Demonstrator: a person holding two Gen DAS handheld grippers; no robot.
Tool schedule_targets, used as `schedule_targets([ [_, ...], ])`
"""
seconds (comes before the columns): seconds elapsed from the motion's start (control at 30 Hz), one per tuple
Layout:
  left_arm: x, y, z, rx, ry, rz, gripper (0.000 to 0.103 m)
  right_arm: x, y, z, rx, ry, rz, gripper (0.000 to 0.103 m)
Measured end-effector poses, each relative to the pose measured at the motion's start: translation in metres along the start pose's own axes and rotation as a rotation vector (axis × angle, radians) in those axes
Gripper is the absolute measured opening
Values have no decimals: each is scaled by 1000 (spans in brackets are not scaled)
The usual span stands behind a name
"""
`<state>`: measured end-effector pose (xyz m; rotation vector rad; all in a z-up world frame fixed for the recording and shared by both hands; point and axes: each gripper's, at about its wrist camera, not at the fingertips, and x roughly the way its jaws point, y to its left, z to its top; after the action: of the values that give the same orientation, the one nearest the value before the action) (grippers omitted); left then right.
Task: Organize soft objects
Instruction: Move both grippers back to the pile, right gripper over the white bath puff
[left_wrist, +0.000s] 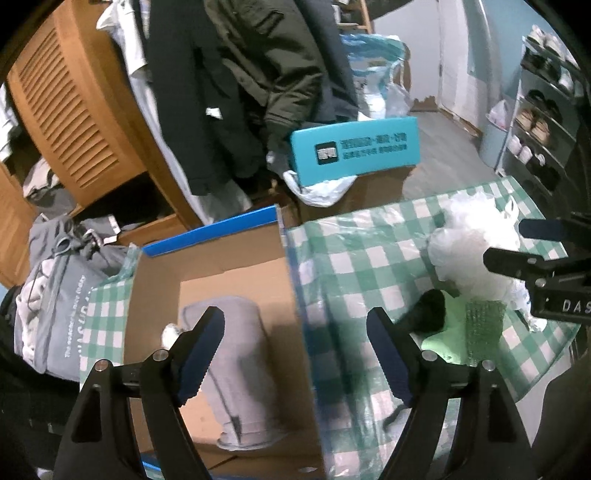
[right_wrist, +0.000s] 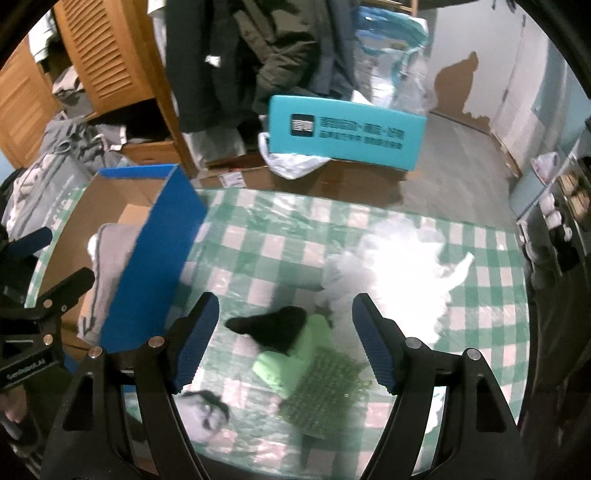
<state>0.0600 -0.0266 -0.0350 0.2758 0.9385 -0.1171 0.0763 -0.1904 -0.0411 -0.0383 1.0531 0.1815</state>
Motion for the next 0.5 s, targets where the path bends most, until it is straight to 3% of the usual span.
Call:
schedule_targets([
  [0.5,37,-60,10,96,94,-94,86,3,-63,-15,117,16,-26,74],
])
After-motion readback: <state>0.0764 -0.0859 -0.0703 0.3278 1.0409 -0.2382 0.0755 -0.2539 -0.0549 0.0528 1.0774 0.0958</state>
